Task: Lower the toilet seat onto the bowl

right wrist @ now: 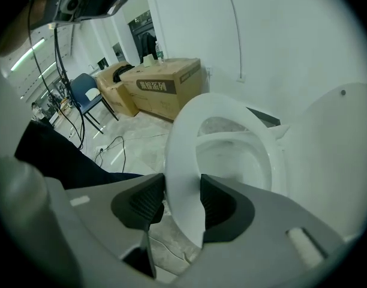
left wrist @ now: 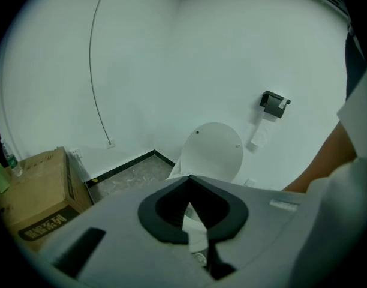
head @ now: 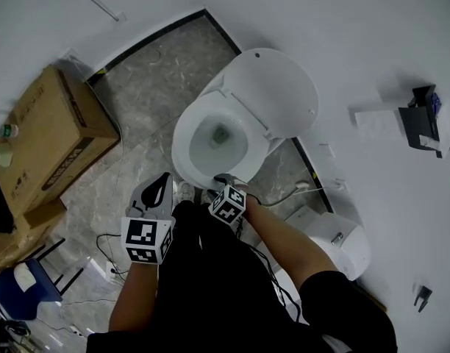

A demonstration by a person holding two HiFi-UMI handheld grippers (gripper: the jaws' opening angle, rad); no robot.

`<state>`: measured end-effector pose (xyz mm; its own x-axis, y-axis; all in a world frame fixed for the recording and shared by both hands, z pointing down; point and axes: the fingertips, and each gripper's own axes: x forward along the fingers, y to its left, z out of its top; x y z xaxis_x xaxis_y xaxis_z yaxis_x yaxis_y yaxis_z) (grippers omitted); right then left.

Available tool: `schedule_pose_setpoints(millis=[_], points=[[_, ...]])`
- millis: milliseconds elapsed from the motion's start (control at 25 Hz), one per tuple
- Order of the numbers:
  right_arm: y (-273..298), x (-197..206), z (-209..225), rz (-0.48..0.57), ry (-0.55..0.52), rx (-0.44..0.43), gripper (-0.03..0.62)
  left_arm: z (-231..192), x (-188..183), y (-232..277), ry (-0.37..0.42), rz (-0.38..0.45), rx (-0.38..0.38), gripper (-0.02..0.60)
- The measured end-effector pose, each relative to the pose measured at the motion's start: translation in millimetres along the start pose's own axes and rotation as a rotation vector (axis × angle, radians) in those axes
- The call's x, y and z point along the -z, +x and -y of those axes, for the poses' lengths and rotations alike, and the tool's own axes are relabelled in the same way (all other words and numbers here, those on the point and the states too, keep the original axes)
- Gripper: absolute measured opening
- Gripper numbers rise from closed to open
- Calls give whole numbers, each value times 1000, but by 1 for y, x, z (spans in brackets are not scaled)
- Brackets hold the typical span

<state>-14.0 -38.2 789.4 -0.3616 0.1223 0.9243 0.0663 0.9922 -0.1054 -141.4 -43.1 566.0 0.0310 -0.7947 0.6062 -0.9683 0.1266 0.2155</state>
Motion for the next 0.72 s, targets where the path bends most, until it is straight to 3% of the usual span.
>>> schedule_pose_setpoints(millis=[720], points=[[145, 32, -26, -144, -144, -91, 270, -47, 107, 30, -107, -84, -62, 8]])
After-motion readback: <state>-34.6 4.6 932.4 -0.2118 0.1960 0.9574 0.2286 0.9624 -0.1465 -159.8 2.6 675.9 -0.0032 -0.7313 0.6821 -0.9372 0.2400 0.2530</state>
